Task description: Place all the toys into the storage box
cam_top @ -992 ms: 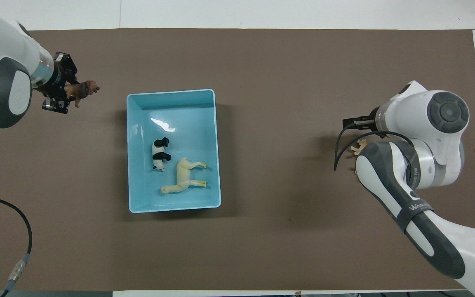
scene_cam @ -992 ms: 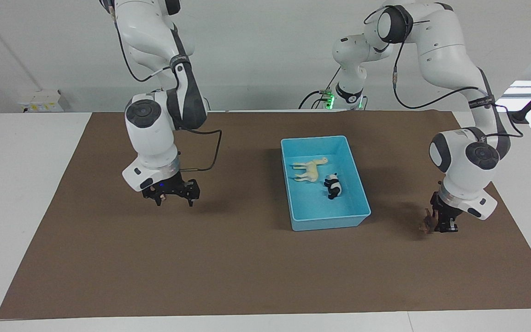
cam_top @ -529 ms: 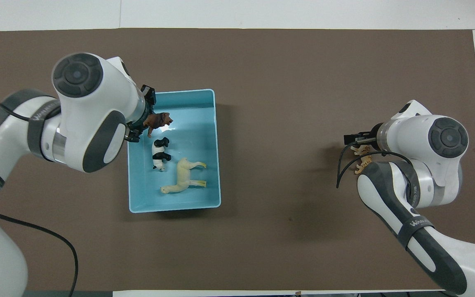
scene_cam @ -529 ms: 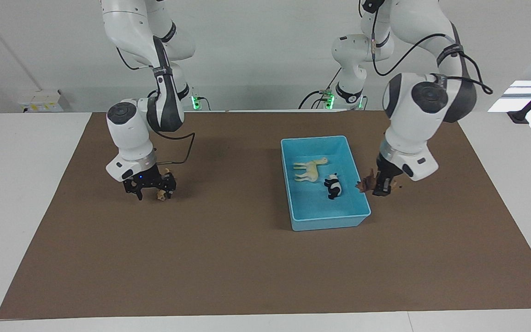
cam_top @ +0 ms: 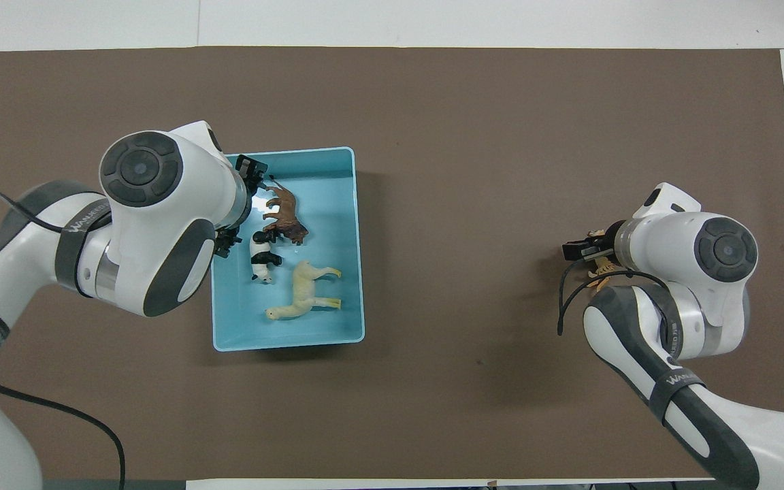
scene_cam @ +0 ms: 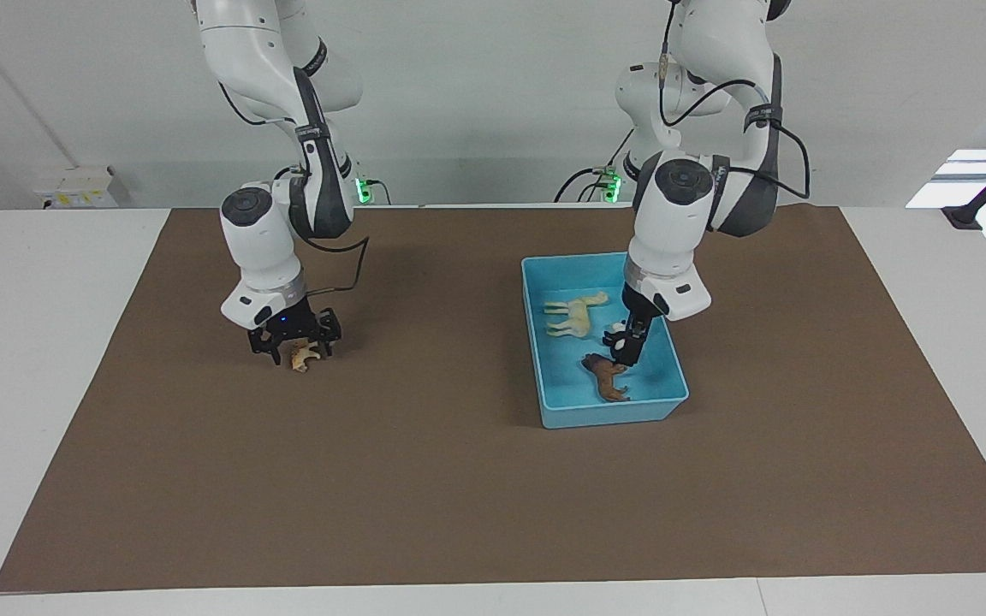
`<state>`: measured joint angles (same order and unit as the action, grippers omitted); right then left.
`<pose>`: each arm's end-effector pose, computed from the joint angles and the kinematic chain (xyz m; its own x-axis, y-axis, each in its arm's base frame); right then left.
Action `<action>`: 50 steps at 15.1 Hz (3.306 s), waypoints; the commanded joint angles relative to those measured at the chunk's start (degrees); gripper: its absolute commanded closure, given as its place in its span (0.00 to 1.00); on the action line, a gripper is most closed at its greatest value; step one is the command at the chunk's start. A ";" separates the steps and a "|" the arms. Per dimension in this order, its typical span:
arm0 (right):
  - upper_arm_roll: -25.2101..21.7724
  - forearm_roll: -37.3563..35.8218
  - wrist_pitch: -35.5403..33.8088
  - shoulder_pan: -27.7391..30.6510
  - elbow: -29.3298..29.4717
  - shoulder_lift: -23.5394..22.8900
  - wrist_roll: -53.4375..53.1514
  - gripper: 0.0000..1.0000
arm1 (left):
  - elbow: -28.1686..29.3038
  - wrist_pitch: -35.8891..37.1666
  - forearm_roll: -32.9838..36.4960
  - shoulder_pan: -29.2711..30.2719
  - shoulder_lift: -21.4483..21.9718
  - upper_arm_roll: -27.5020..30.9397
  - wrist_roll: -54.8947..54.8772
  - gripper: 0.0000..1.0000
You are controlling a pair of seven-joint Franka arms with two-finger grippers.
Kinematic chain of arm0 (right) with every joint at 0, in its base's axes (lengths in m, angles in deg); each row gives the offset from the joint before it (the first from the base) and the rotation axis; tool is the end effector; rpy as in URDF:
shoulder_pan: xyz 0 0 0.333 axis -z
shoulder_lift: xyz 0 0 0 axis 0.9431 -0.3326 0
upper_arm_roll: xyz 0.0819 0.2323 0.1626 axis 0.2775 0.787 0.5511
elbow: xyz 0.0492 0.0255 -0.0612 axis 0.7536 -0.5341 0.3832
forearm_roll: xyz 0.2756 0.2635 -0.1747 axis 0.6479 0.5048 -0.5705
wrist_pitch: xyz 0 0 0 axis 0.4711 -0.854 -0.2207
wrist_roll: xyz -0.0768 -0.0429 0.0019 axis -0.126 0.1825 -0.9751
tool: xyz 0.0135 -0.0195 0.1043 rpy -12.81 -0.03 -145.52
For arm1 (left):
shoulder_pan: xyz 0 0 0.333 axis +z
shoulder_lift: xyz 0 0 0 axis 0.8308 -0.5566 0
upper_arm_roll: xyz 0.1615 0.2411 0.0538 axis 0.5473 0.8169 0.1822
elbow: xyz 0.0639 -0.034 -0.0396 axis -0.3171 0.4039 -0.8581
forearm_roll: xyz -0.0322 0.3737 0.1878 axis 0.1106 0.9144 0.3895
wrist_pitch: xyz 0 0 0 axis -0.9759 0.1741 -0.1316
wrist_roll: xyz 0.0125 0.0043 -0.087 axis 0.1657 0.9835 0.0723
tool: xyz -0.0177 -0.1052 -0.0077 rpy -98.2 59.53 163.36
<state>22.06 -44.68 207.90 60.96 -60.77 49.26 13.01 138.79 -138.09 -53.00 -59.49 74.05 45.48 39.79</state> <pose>0.5366 0.0407 0.2468 0.9603 0.2270 0.1619 0.2223 -0.9738 0.0468 0.5817 -0.1860 0.4157 0.5594 0.8224 0.1037 0.8238 -0.5654 0.0399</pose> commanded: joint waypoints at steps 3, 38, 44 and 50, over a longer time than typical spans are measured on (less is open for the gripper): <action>0.27 0.76 2.79 0.82 -2.71 1.76 3.08 1.00 | -2.99 13.19 -1.41 7.96 6.68 0.44 -31.73 0.00; -2.54 -0.91 -40.61 -33.57 62.24 -21.73 -57.59 0.00 | -16.37 32.59 -9.68 1.73 6.60 12.74 -77.94 0.00; -2.54 -0.56 -46.51 -13.45 61.80 -14.15 -21.93 0.00 | -19.09 34.50 -8.00 1.73 3.35 12.92 -80.93 0.00; -2.46 1.37 -52.82 1.42 57.93 -6.69 -9.31 0.00 | -19.36 33.71 -7.92 1.64 3.34 12.57 -80.76 0.00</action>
<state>18.52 -44.67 157.64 58.97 1.28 37.48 1.95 120.93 -104.84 -61.74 -57.74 78.09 58.09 -40.46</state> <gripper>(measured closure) 0.000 0.000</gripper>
